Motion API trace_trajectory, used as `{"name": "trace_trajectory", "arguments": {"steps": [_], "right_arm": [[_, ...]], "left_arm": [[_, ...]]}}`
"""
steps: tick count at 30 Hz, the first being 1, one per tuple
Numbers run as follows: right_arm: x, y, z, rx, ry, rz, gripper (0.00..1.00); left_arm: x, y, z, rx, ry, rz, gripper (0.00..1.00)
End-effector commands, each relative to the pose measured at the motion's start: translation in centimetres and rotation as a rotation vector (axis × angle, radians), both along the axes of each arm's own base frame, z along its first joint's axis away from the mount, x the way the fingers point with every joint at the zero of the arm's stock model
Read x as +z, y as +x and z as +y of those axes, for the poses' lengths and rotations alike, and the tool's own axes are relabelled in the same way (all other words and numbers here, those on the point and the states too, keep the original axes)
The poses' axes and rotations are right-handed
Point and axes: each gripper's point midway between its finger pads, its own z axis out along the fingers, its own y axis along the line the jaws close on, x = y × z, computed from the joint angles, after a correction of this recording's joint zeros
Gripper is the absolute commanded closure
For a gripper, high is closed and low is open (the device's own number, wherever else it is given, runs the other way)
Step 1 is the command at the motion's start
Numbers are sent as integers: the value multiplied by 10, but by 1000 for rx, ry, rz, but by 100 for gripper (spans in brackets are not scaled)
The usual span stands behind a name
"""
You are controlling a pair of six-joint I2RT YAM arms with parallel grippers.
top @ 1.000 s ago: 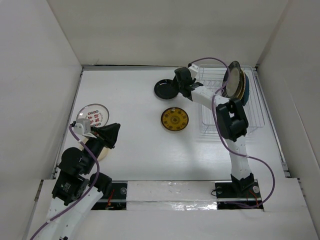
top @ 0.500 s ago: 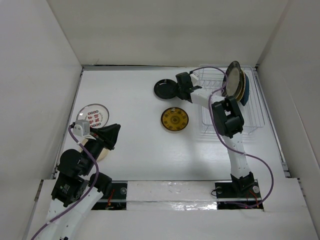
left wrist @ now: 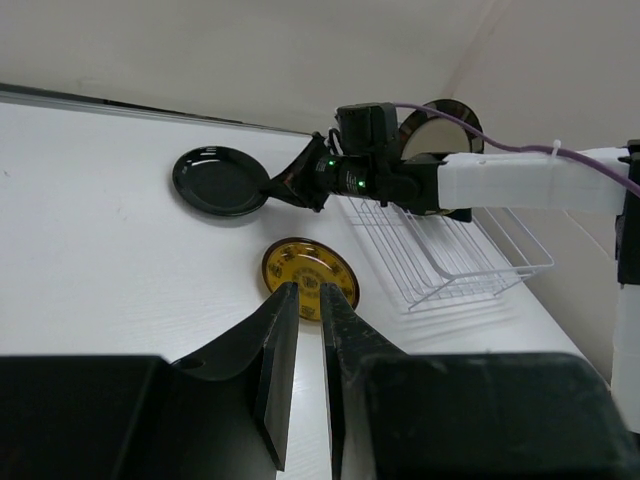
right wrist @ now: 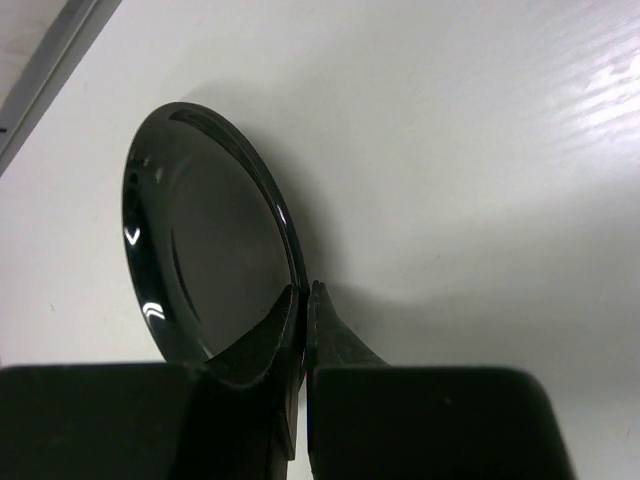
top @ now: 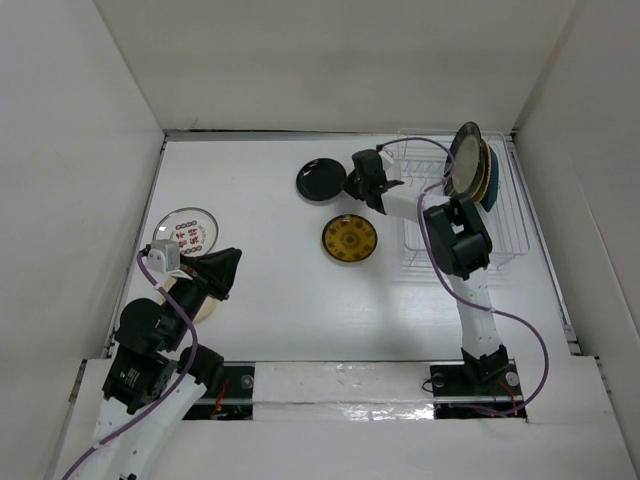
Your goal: Load the plates into the dish rack
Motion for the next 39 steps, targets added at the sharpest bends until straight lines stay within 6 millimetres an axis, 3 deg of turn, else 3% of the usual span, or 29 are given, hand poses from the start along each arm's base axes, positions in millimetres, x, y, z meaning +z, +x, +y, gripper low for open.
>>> {"name": "trace_trajectory", "arguments": {"steps": [1,2,5,6,8,9,11,12,13,15,18,21,22,26,34,39], "right_arm": [[121,0,34,66,60,-290,100],[150,-2,28,54,53,-340,100],[186,-12,19,65,-21,-408,100],[215,-19,10,54,-30,-453,100],[224,-23,-24,30,-148,-459,100],[250,-30,-47,-28,-187,-486,100],[254,-40,-84,-65,-351,-457,100],[270,-48,-120,-171,-425,-461,100],[264,-59,-138,-174,-556,-406,100],[268,-71,-193,-321,-712,-329,100],[281,-96,-250,-451,-918,-235,100],[292,-109,-279,-505,-1086,-142,100],[299,-111,-283,-493,-1156,-113,100],[286,-107,-293,-499,-1363,44,100],[252,-88,-285,-369,-1539,167,100],[233,-77,-284,-314,-1541,169,100]], "left_arm": [[18,-4,1,-9,-19,-65,88],[19,-4,1,-9,-19,-66,88],[20,-6,1,-12,-22,-73,87],[21,-7,1,-13,-22,-76,87],[23,-8,2,-13,-28,-84,87],[23,-10,2,-14,-30,-90,88],[25,-12,3,-17,-34,-98,87],[27,-14,4,-16,-38,-110,87],[28,-15,4,-19,-42,-115,87],[30,-18,5,-20,-47,-126,87],[31,-20,6,-23,-50,-133,87],[32,-22,5,-32,-53,-138,87],[32,-22,5,-29,-55,-139,87],[34,-24,7,-28,-59,-147,87],[35,-27,6,-41,-68,-153,87],[35,-27,6,-39,-68,-152,87]]}}
